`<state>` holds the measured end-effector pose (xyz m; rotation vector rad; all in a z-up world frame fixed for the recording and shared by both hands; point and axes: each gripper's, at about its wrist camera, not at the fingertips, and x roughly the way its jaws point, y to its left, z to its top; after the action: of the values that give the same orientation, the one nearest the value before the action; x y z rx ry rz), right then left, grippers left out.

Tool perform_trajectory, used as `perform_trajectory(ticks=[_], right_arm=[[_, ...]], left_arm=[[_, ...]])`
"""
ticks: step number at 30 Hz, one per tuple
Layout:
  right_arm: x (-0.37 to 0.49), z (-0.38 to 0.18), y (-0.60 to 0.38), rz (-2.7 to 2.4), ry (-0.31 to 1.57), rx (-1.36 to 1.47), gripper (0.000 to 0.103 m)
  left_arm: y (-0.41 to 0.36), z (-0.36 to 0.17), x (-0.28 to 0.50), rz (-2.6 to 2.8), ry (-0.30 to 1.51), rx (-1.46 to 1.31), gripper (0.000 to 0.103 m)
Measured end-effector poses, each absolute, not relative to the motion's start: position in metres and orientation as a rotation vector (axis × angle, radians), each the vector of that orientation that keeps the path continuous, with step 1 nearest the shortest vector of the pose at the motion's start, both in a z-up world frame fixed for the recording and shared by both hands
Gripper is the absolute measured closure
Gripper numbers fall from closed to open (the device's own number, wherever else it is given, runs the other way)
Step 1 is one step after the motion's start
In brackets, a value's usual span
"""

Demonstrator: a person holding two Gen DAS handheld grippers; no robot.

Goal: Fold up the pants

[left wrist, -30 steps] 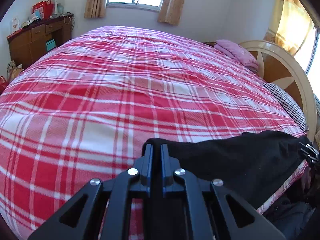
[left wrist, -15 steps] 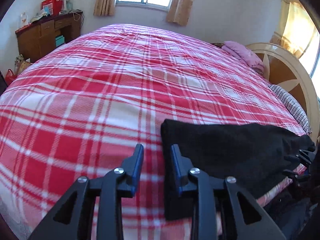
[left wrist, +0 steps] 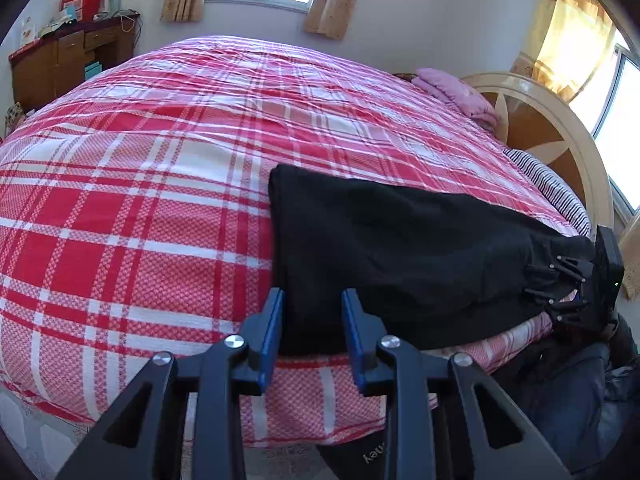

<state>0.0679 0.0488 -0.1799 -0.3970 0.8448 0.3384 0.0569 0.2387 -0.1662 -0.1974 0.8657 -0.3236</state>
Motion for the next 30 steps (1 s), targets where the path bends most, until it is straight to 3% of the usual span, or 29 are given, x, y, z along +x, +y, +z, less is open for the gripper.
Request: perform_trajectory(ticks=[5, 7, 15, 22, 30], right_arm=[[0.070, -0.177, 0.046, 0.335, 0.844, -0.359, 0.092], [0.071, -0.174, 0.045, 0.344, 0.845, -0.338, 0.096], [0.053, -0.138, 0.042, 0.447, 0.857, -0.251, 0.099], [0.054, -0.180, 0.055, 0.445, 0.980, -0.358, 0.099], [0.053, -0.181, 0.053, 0.472, 1.004, -0.365, 0.099]], left_arm=[[0.251, -0.166, 0.057, -0.295, 0.874, -0.217, 0.073], [0.252, -0.171, 0.057, -0.289, 0.881, -0.229, 0.073], [0.250, -0.171, 0.059, -0.283, 0.878, -0.217, 0.073], [0.249, -0.170, 0.058, -0.280, 0.880, -0.193, 0.072], [0.266, -0.145, 0.051, -0.211, 0.823, -0.152, 0.073]])
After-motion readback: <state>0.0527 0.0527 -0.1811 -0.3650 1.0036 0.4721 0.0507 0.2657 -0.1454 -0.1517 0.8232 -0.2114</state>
